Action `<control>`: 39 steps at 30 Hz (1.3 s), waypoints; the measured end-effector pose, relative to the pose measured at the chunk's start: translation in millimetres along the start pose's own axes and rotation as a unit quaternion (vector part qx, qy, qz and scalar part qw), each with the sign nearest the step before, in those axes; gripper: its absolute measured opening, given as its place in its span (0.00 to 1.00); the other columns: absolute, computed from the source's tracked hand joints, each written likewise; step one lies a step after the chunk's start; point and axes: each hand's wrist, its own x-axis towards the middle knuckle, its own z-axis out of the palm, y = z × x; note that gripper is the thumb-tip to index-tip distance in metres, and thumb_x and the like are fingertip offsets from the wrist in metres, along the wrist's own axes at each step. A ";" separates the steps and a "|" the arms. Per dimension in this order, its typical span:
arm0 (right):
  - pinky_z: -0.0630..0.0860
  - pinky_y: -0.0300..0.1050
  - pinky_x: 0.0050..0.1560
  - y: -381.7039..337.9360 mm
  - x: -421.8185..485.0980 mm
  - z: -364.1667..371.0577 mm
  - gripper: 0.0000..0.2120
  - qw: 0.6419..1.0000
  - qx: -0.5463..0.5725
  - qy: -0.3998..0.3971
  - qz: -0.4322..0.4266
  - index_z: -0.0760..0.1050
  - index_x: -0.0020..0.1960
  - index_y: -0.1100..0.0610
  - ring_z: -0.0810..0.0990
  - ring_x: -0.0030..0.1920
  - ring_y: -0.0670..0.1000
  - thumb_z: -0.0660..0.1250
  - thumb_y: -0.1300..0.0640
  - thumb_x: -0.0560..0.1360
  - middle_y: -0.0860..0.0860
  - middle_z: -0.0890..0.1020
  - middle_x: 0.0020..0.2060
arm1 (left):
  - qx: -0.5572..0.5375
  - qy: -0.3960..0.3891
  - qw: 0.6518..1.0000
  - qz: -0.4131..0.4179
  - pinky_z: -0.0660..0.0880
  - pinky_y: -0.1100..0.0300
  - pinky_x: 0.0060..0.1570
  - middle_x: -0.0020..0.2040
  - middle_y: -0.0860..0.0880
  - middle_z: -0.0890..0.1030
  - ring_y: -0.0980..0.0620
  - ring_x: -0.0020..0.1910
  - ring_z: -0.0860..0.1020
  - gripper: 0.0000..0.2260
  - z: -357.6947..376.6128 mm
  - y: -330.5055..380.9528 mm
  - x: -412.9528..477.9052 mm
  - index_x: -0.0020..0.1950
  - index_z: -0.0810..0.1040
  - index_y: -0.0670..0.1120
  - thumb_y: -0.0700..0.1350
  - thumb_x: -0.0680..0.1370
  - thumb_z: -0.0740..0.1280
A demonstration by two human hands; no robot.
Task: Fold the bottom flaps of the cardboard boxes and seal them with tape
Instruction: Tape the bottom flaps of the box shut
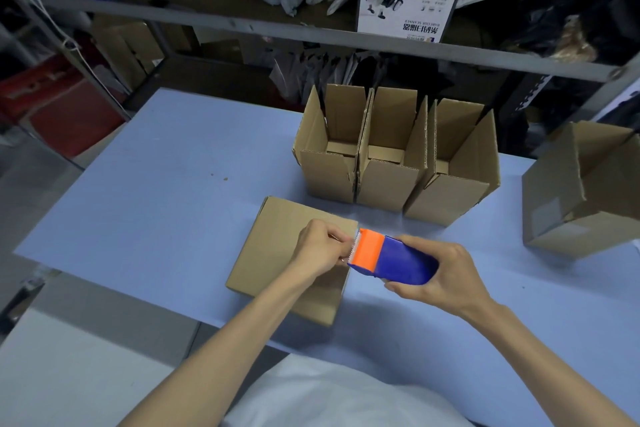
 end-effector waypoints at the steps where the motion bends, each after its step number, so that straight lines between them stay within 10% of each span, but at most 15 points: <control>1: 0.77 0.32 0.42 0.7 1.8 1.9 0.33 1.000 -0.009 -0.007 0.002 0.77 0.61 0.49 0.80 0.44 0.42 0.79 0.39 0.59 0.39 0.82 0.48 | 0.011 0.005 1.000 -0.004 0.79 0.61 0.36 0.37 0.46 0.82 0.51 0.34 0.80 0.10 0.0 -1.4 1.9 0.35 0.79 0.45 0.32 0.72 0.67; 17: 0.77 0.45 0.38 31.2 -15.2 -8.5 0.26 0.988 -0.122 -0.038 0.090 0.79 0.51 0.44 0.78 0.37 0.47 0.74 0.38 0.56 0.41 0.82 0.38 | 0.114 0.062 0.991 0.004 0.75 0.61 0.38 0.27 0.53 0.81 0.51 0.35 0.80 0.09 -9.3 -21.9 22.7 0.31 0.78 0.49 0.45 0.69 0.75; 39: 0.71 0.33 0.34 40.9 -8.8 4.8 0.27 0.983 -0.145 -0.075 0.089 0.77 0.51 0.45 0.79 0.37 0.45 0.69 0.32 0.56 0.39 0.83 0.40 | 0.159 0.075 0.983 0.047 0.72 0.62 0.39 0.33 0.52 0.82 0.50 0.42 0.81 0.06 2.1 -38.8 22.8 0.35 0.81 0.44 0.42 0.69 0.75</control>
